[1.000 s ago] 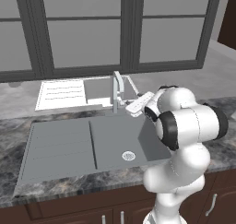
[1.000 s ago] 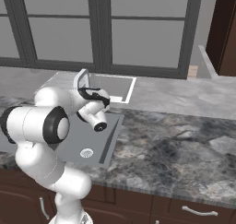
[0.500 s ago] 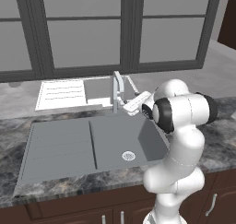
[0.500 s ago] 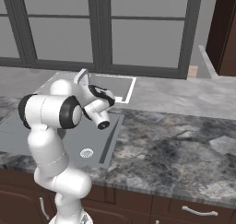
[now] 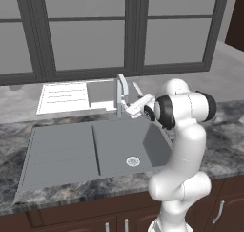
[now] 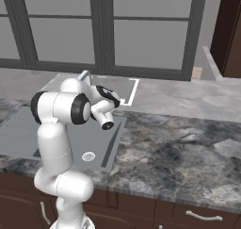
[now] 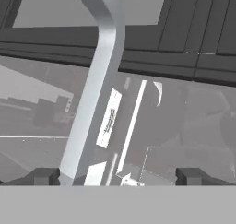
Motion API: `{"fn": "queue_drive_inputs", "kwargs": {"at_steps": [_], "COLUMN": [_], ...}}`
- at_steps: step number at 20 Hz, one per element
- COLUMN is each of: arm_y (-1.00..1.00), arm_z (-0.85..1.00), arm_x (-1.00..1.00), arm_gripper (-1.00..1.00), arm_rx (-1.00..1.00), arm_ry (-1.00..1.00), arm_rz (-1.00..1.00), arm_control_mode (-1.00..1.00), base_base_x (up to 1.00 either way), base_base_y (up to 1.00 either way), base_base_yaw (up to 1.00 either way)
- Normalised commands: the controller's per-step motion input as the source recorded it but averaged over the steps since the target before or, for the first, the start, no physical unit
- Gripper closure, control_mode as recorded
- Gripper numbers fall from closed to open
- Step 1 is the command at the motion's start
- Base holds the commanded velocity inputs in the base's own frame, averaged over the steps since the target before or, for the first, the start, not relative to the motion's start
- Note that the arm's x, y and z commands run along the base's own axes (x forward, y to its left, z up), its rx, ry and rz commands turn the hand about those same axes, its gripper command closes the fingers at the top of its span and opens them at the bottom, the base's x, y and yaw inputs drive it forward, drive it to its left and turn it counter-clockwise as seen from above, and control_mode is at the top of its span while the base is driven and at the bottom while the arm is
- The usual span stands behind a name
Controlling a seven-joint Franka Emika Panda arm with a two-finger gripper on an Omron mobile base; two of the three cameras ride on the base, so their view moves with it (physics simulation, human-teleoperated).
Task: Turn on the sink faucet and place the jug under the water for a few seconds to fill it up.
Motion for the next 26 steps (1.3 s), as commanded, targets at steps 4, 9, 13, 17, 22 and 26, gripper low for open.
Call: {"fn": "queue_drive_inputs", "kwargs": {"at_steps": [4, 9, 13, 17, 22, 26], "arm_y": [0.04, 0.11, 0.11, 0.03, 0.00, 0.00], "arm_z": [-0.12, -0.04, -0.04, -0.07, -0.09, -0.07], "arm_x": [0.35, 0.34, 0.33, 0.34, 0.36, 0.39], "arm_gripper": [-1.00, -1.00, -1.00, -1.00, -1.00, -1.00], "arm_rx": [-0.07, -0.07, -0.07, -0.05, -0.02, -0.01], "arm_ry": [0.00, 0.00, 0.00, 0.00, 0.00, 0.00], "arm_rz": [-0.04, -0.06, -0.06, -0.05, -0.06, -0.07], "arm_control_mode": [-1.00, -1.00, -1.00, -1.00, -1.00, -1.00], "base_base_x": [0.00, 0.00, 0.00, 0.00, 0.00, 0.00], "base_base_y": [0.00, 0.00, 0.00, 0.00, 0.00, 0.00], "base_base_yaw": [0.00, 0.00, 0.00, 0.00, 0.00, 0.00]}}
